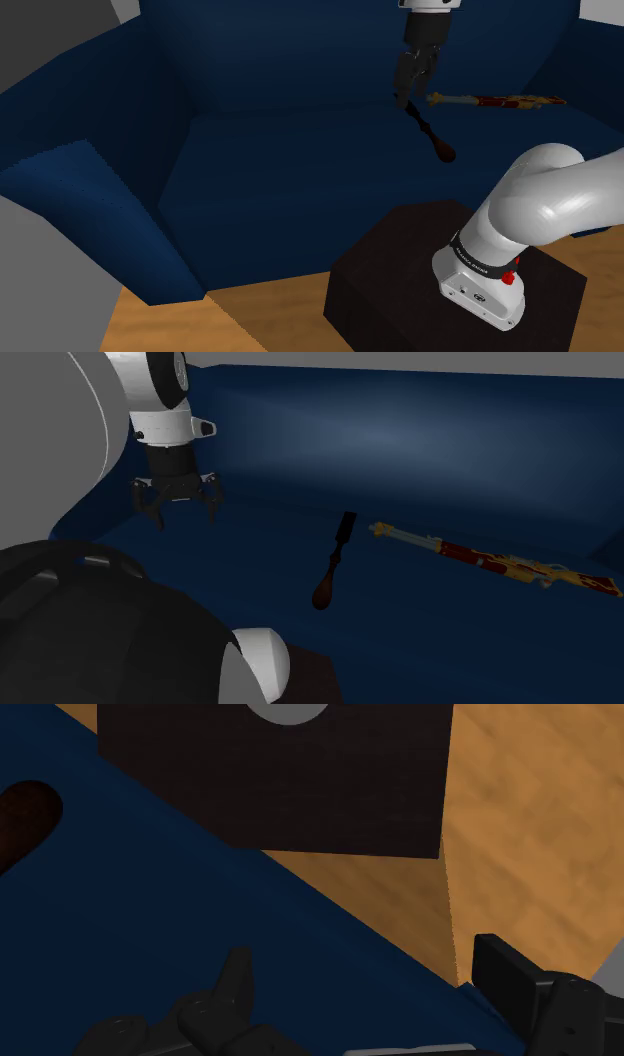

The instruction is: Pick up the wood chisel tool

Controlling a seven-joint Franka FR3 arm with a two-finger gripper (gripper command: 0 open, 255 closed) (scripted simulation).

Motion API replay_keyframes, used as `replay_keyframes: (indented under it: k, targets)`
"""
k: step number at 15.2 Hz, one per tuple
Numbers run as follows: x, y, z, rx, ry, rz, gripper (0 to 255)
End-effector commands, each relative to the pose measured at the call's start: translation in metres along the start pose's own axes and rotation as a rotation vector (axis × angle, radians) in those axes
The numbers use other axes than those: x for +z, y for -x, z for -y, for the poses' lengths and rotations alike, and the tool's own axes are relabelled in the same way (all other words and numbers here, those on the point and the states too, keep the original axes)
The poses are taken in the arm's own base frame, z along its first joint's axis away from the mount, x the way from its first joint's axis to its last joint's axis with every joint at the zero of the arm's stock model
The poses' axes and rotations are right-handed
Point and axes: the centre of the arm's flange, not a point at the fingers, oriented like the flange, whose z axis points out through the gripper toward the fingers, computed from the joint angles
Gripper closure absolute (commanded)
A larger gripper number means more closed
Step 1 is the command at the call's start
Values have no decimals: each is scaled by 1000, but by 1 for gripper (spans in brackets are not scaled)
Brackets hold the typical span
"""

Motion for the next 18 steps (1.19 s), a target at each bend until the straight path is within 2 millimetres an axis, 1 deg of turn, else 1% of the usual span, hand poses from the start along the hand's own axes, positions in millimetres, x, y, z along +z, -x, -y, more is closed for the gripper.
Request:
replay_keyframes:
  k: [1,10,18]
  targets:
    - [0,0,0,0,0,0,0]
    - [44,-41,-100,151,5,-11,0]
    - [83,-66,-194,284,9,-21,0]
